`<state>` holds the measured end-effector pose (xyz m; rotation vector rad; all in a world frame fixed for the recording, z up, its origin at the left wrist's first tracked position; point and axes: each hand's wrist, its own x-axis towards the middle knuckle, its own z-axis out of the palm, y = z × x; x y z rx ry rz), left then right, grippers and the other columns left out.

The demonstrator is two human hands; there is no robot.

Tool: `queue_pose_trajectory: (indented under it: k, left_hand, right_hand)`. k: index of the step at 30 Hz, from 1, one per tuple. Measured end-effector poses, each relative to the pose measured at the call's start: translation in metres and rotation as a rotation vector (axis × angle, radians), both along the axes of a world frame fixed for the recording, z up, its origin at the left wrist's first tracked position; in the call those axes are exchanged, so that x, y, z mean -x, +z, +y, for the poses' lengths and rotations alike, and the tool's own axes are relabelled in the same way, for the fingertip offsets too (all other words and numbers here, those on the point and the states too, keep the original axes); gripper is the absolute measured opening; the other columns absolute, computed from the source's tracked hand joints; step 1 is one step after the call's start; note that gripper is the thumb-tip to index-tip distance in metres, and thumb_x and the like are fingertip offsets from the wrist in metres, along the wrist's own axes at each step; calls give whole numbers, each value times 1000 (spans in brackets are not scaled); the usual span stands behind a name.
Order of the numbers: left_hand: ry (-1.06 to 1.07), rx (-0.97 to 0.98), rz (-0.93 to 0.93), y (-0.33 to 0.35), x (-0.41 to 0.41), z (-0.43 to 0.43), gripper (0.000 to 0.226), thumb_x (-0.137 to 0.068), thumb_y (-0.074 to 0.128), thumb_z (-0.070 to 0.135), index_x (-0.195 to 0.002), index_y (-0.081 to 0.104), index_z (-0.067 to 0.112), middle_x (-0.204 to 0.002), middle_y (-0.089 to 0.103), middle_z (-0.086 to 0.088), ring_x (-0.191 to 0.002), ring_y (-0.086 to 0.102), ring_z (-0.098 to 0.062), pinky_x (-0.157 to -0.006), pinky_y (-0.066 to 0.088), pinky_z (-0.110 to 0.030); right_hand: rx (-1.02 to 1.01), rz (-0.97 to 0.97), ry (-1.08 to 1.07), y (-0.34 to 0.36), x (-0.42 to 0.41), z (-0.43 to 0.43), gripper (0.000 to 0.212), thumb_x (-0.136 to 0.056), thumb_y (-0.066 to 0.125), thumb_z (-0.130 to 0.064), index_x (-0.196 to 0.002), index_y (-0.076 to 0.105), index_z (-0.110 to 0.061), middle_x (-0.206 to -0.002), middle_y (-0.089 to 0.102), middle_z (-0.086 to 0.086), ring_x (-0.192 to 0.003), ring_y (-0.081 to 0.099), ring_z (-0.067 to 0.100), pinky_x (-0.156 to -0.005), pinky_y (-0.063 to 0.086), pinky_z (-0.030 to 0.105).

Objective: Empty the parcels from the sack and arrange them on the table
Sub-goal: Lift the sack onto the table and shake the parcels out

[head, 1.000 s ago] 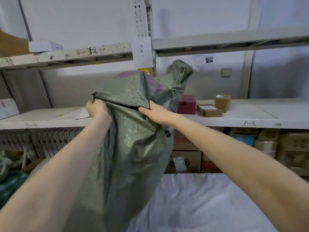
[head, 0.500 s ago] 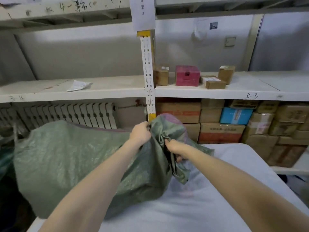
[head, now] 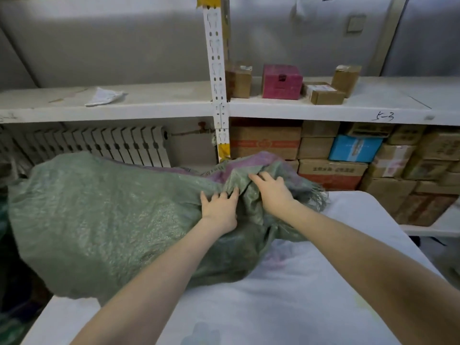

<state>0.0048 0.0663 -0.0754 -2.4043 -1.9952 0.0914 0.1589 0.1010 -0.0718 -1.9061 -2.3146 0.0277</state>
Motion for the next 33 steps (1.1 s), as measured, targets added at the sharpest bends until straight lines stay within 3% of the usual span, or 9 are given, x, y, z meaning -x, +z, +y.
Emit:
queue_pose_trajectory:
  k: [4,9,12,16,19,22,25,29,33]
  left_hand:
    - [106,-183,-119,11,4,-19,51,-92,49,36,-140,40,23,-133,51,-6,-130,40,-28,-113,5,-64]
    - [519,-510,-448,7,31,-43,47,-90,55,32,-134,46,19,-140,44,-6,-137,32,-28,-114,11,-60]
    - [800,-618,-621,1,57,-46,53,-91,55,26,-139,39,10,-148,33,-15,-143,21,-32,-113,10,-61]
    - [1237,-709,-980,-15,78,-56,65,-94,54,24,-147,25,0,-154,20,-19,-142,20,-37,-114,15,-49]
    - [1347,-903,-1208,-18,86,-68,63,-97,50,22,-148,21,-1,-154,17,-18,-137,25,-39,-113,20,-46]
    - [1501,-1059,-1282,-7,105,-82,59,-98,48,25,-148,23,6,-153,20,-14,-135,30,-37,-111,20,-43]
    - [1755,-922,-1421,-12,153,-88,61,-96,44,38,-146,29,6,-151,26,-14,-136,32,-35,-111,24,-43]
    - [1700,-496,-2052,-44,194,-90,70,-74,46,65,-130,56,24,-135,54,-1,-121,53,-28,-101,40,-45]
    - [1857,-9,-2057,-53,222,-108,111,-67,29,92,-149,32,18,-155,29,-11,-145,19,-37,-114,0,-62]
  right_hand:
    - [17,7,-59,4,7,8,66,-88,52,0,-144,27,-24,-140,37,9,-116,41,41,-76,43,41]
    - [61,-309,-89,22,35,20,60,-93,50,-18,-148,28,-21,-157,23,11,-145,4,41,-109,13,68]
    - [-98,-339,64,36,55,21,52,-98,38,-23,-149,32,-14,-161,9,10,-148,-8,33,-112,0,66]
    - [54,98,426,28,90,17,50,-101,34,-38,-146,32,-18,-156,24,8,-143,22,31,-115,19,56]
    - [440,12,507,9,115,14,56,-99,33,-45,-147,33,-16,-152,35,12,-135,40,32,-110,34,47]
    - [304,110,456,13,134,14,40,-94,42,-30,-128,51,-11,-128,56,12,-111,57,31,-90,48,39]
    - [157,250,506,32,167,11,41,-94,46,-26,-131,45,-8,-130,51,13,-116,53,32,-87,48,40]
    - [149,251,477,35,212,19,51,-95,49,-36,-137,37,-9,-140,43,13,-129,40,32,-103,39,53]
    - [238,222,338,38,271,30,84,-88,51,-61,-150,19,-15,-156,23,8,-145,15,31,-107,12,72]
